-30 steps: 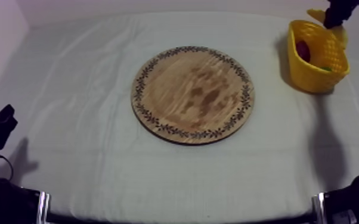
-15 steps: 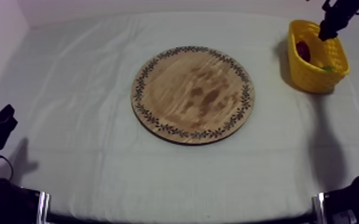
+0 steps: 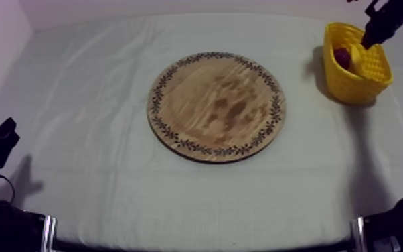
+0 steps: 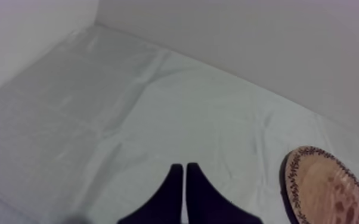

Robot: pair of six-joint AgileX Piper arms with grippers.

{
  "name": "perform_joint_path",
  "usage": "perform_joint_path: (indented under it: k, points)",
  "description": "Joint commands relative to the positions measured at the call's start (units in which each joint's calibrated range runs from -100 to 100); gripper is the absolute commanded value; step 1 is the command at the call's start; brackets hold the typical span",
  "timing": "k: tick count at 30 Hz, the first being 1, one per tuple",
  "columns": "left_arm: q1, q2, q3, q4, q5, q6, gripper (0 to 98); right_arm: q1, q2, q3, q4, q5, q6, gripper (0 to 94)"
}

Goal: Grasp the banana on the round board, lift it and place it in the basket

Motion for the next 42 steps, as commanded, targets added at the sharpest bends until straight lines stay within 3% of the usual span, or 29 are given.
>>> perform_joint_path:
  k: [1,5,13,19,26,35,42]
  points:
    - [0.0,0.0,0.0,0.00,0.0,0.0,0.1,-0.8,-8.8,13.1,0.6,-4.9,-3.0,1.4]
    - [0.0,0.0,0.0,0.00,0.0,0.0,0.1,-1.9,-22.2,28.4,1.5,-11.6,-6.9,0.9]
    - [0.0,0.0,0.0,0.00,0.0,0.0,0.1,-0.9,-51.6,47.9,-4.1,-10.1,-5.5,0.7]
    - [0.0,0.0,0.0,0.00,0.0,0.0,0.1,-4.1,-72.8,58.6,-1.5,-7.4,-11.5,0.7]
    - [0.0,0.0,0.0,0.00,0.0,0.0,0.1,-4.3,-93.4,66.8,-1.6,-4.1,-15.5,0.7]
    - [0.0,0.0,0.0,0.00,0.0,0.0,0.1,-3.3,-105.3,70.4,-3.7,-4.3,-17.8,0.7]
    - [0.0,0.0,0.0,0.01,0.0,0.0,0.1,-3.4,-106.0,79.7,-4.7,-13.5,-21.4,0.7]
